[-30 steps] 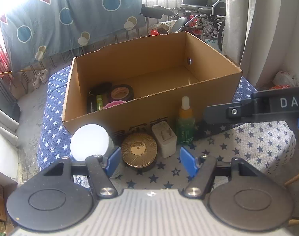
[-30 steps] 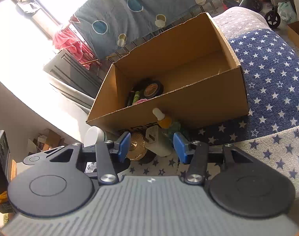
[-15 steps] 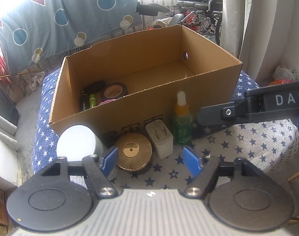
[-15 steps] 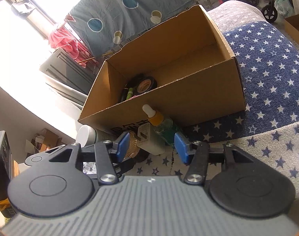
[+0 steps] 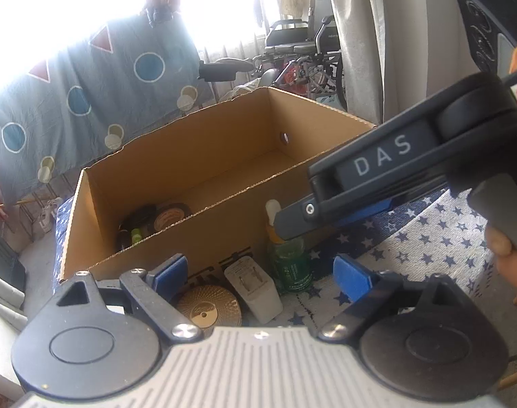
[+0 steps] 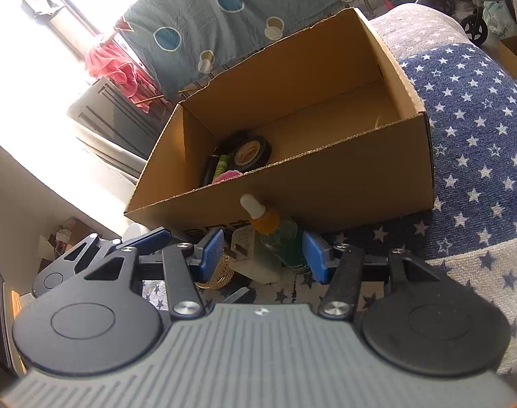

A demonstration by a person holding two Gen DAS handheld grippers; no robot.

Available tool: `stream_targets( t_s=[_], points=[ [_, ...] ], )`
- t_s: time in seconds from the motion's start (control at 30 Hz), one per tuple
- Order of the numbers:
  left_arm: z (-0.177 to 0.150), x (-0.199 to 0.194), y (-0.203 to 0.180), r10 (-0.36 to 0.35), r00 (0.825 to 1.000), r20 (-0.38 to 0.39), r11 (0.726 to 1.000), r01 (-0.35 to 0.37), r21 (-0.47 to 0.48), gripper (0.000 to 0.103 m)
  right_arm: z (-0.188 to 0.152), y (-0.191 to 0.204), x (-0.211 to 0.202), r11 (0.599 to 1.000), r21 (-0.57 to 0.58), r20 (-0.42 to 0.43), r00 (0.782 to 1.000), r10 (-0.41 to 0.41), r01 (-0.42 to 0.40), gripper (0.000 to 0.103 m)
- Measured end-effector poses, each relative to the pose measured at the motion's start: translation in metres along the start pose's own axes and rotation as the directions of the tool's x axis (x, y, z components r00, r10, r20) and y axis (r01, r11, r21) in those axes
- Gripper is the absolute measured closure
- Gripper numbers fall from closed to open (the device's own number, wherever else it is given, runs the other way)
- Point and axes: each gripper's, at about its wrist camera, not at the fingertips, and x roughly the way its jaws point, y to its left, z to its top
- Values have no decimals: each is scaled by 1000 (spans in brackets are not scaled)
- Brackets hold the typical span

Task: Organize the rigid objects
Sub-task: 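Grasp the green dropper bottle around its body with the right tool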

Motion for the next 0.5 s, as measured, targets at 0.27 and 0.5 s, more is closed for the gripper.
stream_targets(
  t_s=[0.27, 0.5],
  points=[
    [1, 7, -2, -53, 997, 48, 999, 52, 12, 11, 14, 5, 27, 994, -103, -31, 999, -34, 30, 52],
    [1, 21, -10, -76, 997, 18, 996, 75, 48, 27, 16, 8, 48, 991, -129, -64, 997, -48, 39, 67]
  ],
)
